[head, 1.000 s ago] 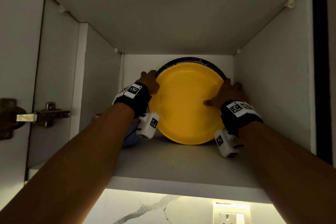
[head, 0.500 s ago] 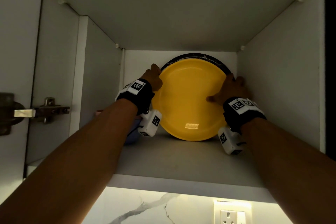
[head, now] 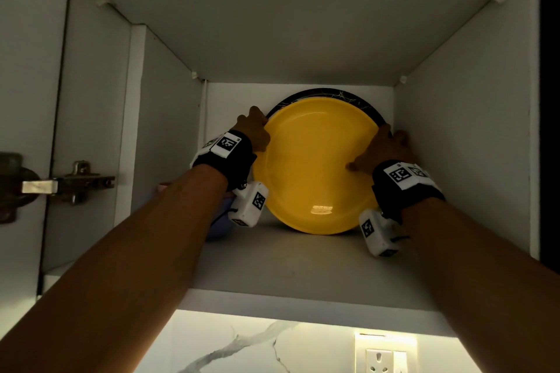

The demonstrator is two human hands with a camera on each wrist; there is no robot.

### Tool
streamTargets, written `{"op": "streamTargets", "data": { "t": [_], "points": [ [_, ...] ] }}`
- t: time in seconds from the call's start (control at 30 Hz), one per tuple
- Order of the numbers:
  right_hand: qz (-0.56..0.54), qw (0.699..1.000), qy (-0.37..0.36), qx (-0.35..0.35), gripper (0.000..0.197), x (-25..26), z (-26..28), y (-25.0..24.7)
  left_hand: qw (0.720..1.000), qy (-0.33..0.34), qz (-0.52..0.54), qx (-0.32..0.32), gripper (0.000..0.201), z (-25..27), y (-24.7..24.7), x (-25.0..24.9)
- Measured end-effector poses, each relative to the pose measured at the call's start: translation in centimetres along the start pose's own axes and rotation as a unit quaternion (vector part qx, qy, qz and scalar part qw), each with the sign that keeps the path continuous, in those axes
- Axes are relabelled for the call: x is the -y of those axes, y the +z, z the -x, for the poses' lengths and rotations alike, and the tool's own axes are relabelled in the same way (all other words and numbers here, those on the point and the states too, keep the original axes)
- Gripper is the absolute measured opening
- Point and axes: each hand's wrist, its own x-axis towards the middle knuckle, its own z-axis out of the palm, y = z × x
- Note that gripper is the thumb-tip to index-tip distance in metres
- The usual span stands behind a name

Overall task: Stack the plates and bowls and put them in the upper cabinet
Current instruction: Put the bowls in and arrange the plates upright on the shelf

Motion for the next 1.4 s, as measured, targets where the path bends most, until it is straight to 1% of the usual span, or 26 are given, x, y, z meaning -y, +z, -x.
{"op": "streamTargets", "data": {
  "t": [0.2,0.33,0.4,0.5,0.57,0.6,0.77,0.87,0.97,1.1,1.2,1.4],
  "points": [
    [0.004,1.0,-0.002,-0.004,0.118,0.1,0.2,-0.2,1.0,-0.01,0.005,-0.005,0.059,-0.1,0.0,-0.1],
    [0.018,0.999,-0.019,-0.026,0.115,0.2,0.6,-0.4,1.0,-0.018,0.008,-0.005,0.06,-0.2,0.0,0.0],
    [0.035,0.998,-0.041,-0.045,0.11,0.4,0.8,-0.7,1.0,-0.021,0.009,-0.005,0.059,-0.2,0.1,0.0],
    [0.06,0.991,-0.092,-0.074,0.103,1.0,1.2,-0.9,1.0,-0.022,0.015,-0.003,0.057,-0.2,0.1,0.0],
    [0.069,0.987,-0.124,-0.074,0.101,1.3,1.4,-0.7,1.0,-0.02,0.016,-0.004,0.055,-0.2,0.2,0.0],
    [0.069,0.987,-0.128,-0.071,0.101,1.4,1.4,-0.7,1.0,-0.019,0.016,-0.004,0.055,-0.2,0.2,0.0],
    [0.045,0.994,-0.096,-0.032,0.094,1.1,1.0,-0.5,1.0,-0.016,0.019,-0.003,0.049,-0.3,0.3,0.2],
    [0.04,0.995,-0.09,-0.012,0.091,0.8,0.9,-0.1,1.0,-0.015,0.015,-0.008,0.048,-0.3,0.4,0.2],
    [0.036,0.995,-0.096,-0.017,0.088,0.7,0.6,0.0,1.0,-0.019,0.0,-0.012,0.05,-0.3,0.4,0.1],
    [0.063,0.991,-0.116,-0.014,0.087,0.4,0.4,0.5,0.999,-0.033,-0.009,-0.007,0.054,-0.4,0.4,0.0],
    [0.059,0.99,-0.125,-0.027,0.083,0.0,0.2,0.9,0.999,-0.038,-0.017,-0.002,0.057,-0.4,0.4,0.0],
    [0.06,0.99,-0.126,-0.035,0.082,-0.1,0.1,1.1,0.999,-0.029,-0.017,-0.01,0.053,-0.4,0.5,0.0]
  ]
}}
